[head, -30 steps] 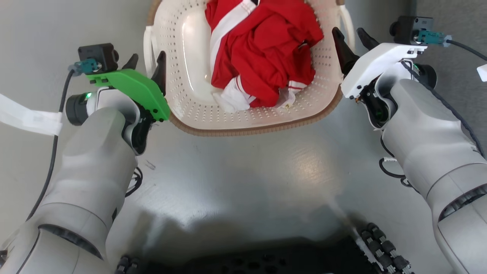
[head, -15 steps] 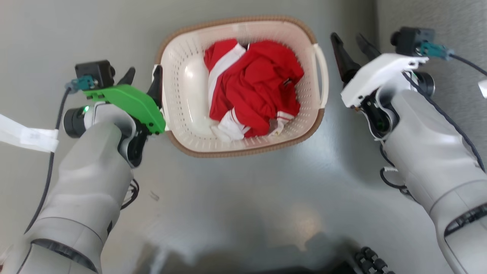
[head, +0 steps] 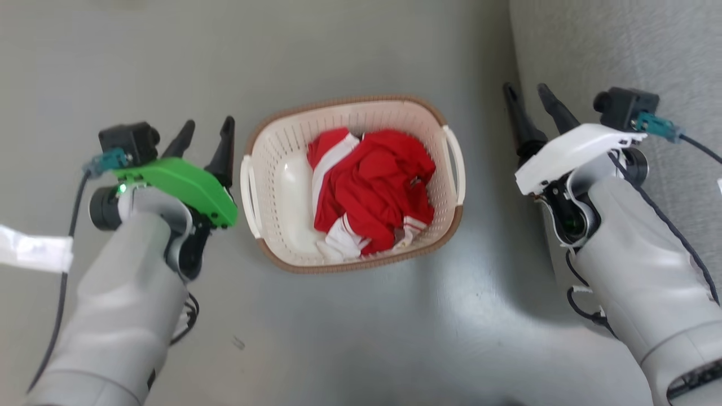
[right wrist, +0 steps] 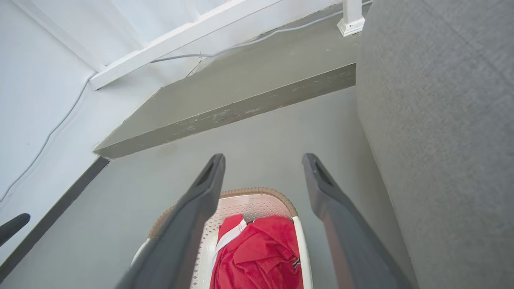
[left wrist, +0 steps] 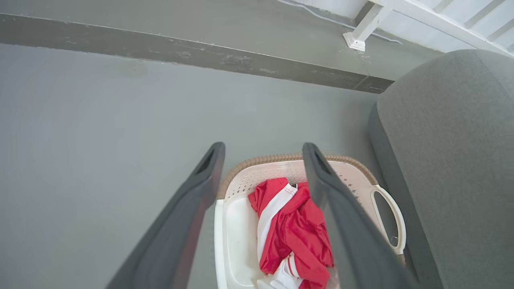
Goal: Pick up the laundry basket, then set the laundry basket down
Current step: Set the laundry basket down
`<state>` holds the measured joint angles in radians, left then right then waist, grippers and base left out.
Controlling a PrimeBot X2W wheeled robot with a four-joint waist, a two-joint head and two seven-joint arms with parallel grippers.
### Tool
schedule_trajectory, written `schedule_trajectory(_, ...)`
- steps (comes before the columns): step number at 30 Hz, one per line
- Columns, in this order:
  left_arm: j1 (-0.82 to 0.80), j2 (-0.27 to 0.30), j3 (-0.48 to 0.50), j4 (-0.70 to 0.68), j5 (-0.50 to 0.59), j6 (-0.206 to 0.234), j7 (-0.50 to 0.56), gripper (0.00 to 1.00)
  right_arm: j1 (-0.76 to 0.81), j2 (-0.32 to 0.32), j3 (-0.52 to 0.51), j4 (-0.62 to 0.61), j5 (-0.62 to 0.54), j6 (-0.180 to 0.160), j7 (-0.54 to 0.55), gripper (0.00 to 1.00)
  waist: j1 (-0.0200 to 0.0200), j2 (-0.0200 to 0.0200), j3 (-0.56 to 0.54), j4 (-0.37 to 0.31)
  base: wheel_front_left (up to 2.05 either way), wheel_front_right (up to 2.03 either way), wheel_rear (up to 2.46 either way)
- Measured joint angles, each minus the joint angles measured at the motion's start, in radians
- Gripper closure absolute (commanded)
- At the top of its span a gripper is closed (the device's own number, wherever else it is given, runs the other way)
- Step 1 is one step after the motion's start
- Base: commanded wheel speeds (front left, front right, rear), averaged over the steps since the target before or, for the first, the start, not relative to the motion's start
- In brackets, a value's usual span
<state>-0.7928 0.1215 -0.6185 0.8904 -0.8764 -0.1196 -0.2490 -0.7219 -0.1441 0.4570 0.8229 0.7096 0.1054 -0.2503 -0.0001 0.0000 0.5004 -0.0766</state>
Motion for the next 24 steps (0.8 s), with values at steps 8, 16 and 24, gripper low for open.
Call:
schedule_trajectory(8, 0.139, 0.004, 0.084, -0.157, 0.103, 0.007, 0.000, 0.00, 0.140, -0.005, -0.082, -0.122, -0.067, -0.014, 0.000, 0.00, 0.0000, 0.0000, -0.115, 0.002, 0.00, 0.00, 0.00)
schedule_trajectory(16, 0.291, 0.020, 0.212, -0.310, 0.178, 0.042, 0.000, 0.00, 0.269, 0.003, -0.144, -0.221, -0.131, -0.028, 0.000, 0.00, 0.0000, 0.0000, -0.231, 0.014, 0.00, 0.00, 0.00)
schedule_trajectory(24, 0.470, -0.010, 0.294, -0.433, 0.234, 0.062, 0.000, 0.00, 0.409, 0.021, -0.198, -0.324, -0.188, -0.045, 0.000, 0.00, 0.0000, 0.0000, -0.345, 0.018, 0.00, 0.00, 0.00)
